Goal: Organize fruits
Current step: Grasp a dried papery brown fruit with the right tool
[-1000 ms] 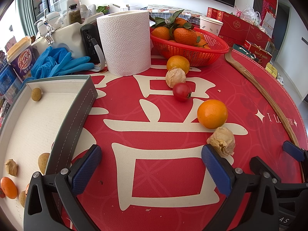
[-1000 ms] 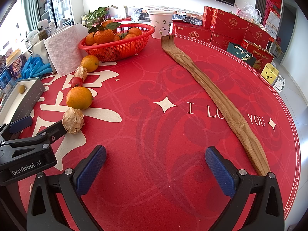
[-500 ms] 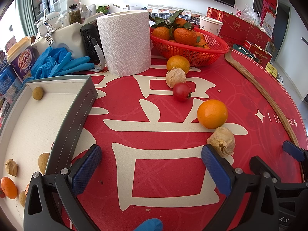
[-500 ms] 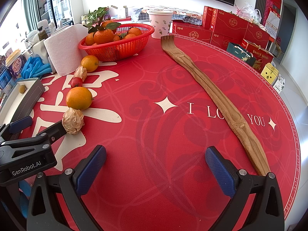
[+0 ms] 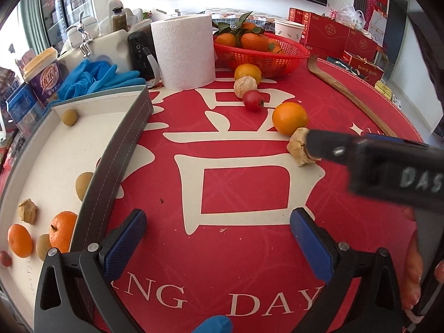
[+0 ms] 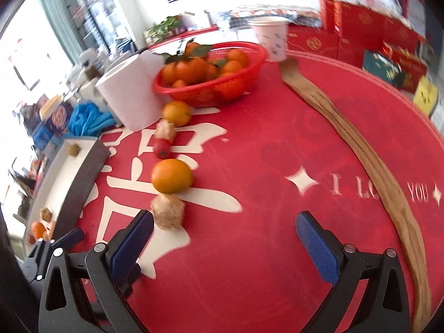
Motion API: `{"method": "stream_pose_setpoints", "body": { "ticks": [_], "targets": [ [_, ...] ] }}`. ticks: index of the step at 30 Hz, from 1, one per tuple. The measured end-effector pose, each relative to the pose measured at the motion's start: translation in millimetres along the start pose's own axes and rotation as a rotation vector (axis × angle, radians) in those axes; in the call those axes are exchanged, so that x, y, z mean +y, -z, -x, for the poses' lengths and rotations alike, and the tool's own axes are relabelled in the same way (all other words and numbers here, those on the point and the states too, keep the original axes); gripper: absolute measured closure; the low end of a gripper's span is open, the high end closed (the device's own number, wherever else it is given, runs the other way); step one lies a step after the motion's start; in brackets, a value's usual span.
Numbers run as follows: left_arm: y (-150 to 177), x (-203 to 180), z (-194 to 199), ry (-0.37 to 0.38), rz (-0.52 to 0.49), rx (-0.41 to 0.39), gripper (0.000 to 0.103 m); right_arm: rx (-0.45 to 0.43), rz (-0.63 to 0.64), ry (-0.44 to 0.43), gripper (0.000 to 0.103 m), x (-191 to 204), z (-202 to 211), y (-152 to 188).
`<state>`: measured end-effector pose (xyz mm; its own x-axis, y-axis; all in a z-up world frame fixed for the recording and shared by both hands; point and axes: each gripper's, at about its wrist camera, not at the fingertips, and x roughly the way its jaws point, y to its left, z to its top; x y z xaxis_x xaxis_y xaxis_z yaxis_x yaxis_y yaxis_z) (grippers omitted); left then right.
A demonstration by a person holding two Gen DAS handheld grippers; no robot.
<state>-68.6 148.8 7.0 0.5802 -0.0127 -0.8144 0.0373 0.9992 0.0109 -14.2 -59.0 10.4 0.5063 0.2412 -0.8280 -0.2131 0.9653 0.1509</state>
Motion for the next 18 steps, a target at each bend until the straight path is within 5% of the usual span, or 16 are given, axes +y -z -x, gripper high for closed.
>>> {"method": "stream_pose_setpoints", "body": {
  "ticks": [3,4,6,8,18],
  "targets": [
    [0,1,0,0.001,0.000,0.000,0.000,0.026,0.047,-0.011,0.004,18,-14,-3],
    [0,0,0,0.001,0.000,0.000,0.000,0.025,0.061,0.010,0.013,22,-17,-3],
    [0,1,1,0.001,0.000,0.000,0.000,0.014,0.105,0.093,0.037,29,-21,-4],
    [0,1,1,0.001,0.000,0.000,0.000,0.008,0.139,0.122,0.077,31,-21,-1],
    [-8,-12,5,0.026,-0.016,0.020,0.000,-0.045,-0.049,0.064,0.078,-51,21,29]
  ]
}}
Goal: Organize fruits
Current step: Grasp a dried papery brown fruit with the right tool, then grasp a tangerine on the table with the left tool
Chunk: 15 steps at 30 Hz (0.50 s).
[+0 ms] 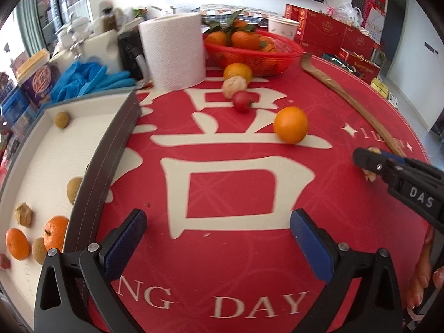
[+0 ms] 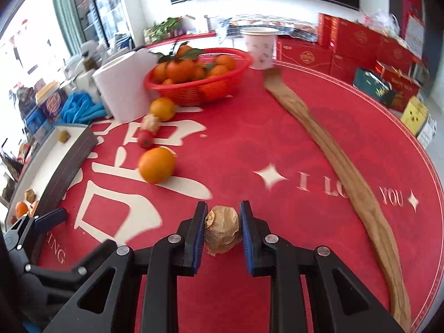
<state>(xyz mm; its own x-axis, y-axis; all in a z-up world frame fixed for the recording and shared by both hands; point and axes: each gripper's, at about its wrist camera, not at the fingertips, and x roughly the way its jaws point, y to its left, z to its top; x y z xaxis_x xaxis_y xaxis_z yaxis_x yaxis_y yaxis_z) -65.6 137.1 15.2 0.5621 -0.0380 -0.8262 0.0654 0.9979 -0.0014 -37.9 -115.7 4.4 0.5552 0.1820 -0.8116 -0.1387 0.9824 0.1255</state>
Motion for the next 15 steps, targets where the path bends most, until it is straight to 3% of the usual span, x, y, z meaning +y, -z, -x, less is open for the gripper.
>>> {"method": "stream_pose_setpoints", "body": {
  "ticks": [5,12,13,15],
  "targets": [
    [-33,-34,18,-0.002,-0.091,-0.077,0.000,-0.003,-0.108,-0.084,0.078,-24,9,-8],
    [-67,-71,-24,-0.013,-0.151,-0.036,0.004,-0.034,-0.127,-0.066,0.078,-41,23,-5],
    [-69,-75,-33,-0.027,-0.158,-0.021,0.007,-0.035,-0.134,-0.063,0.078,-44,24,-5],
    [-69,-77,-45,-0.025,-0.155,0.010,0.027,-0.036,-0.148,-0.062,0.078,-51,26,-4]
  ]
}}
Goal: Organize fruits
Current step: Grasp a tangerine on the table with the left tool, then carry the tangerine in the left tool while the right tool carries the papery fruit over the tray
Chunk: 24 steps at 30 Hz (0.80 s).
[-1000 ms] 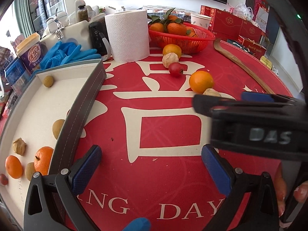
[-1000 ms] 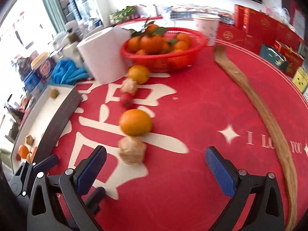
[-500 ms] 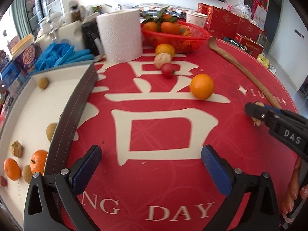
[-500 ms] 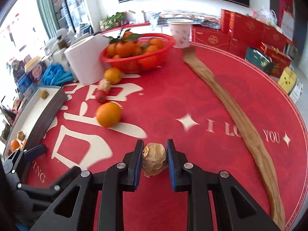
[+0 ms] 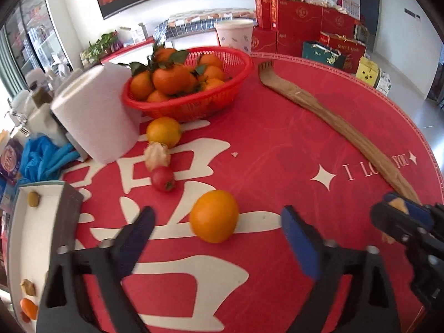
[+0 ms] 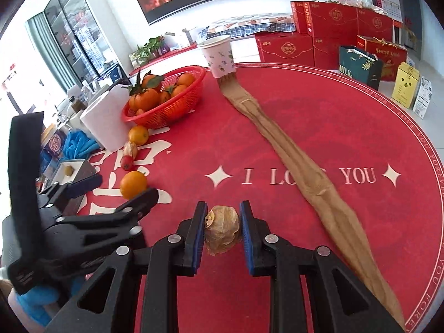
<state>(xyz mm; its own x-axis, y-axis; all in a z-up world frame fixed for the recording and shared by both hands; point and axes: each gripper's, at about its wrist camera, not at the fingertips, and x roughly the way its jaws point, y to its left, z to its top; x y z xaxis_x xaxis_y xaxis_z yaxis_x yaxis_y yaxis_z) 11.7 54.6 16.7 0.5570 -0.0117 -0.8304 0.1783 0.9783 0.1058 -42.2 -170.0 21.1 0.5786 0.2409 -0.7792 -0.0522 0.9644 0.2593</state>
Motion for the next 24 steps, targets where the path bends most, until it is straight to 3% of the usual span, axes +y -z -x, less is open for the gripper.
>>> {"method": "stream_pose_setpoints", "body": {
  "ticks": [2,3,7,19,24],
  "targets": [
    [0,6,-1,0.056,0.052,-0.002,0.057,0.002,-0.010,-0.001,0.078,-5,1,0],
    [-1,9,0,0.075,0.065,0.005,0.065,0.004,-0.011,0.000,0.078,-6,1,0],
    [17,23,17,0.086,0.114,-0.006,0.065,0.013,0.000,-0.011,0.078,-2,-1,3],
    [75,81,64,0.058,0.198,-0.218,0.065,-0.008,0.108,-0.117,0.078,51,-12,13],
    [80,87,59,0.071,0.204,-0.206,0.065,-0.008,0.190,-0.140,0.078,74,-19,23]
  ]
}}
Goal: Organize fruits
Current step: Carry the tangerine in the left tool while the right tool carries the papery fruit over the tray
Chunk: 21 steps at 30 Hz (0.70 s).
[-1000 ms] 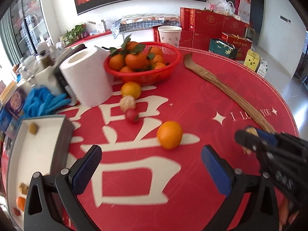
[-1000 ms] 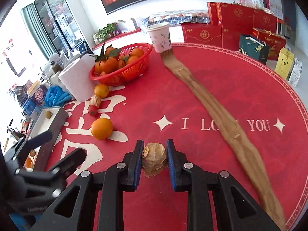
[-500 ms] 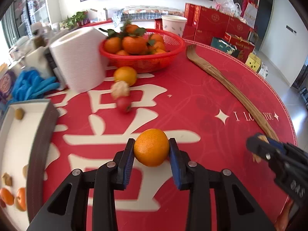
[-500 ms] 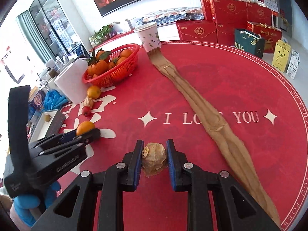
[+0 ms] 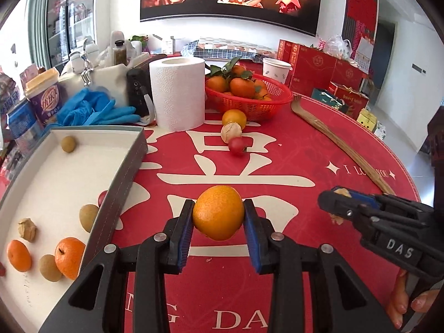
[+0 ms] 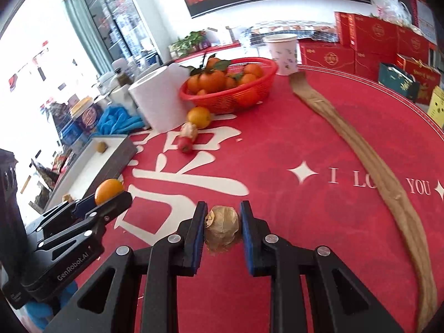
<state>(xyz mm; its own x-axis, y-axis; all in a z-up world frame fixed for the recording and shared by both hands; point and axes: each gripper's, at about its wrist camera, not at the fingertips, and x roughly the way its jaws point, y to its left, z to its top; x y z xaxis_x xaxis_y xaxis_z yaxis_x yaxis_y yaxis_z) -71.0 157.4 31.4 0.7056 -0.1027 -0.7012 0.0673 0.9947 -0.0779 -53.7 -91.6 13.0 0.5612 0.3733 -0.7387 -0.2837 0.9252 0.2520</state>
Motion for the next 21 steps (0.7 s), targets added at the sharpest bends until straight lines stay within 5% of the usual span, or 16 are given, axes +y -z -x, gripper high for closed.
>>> {"method": "stream_pose_setpoints", "body": {
  "ticks": [21],
  "targets": [
    [9,9,-1,-0.007,0.038,0.029,0.065,0.018,-0.009,-0.009,0.078,0,-4,3]
  ]
}}
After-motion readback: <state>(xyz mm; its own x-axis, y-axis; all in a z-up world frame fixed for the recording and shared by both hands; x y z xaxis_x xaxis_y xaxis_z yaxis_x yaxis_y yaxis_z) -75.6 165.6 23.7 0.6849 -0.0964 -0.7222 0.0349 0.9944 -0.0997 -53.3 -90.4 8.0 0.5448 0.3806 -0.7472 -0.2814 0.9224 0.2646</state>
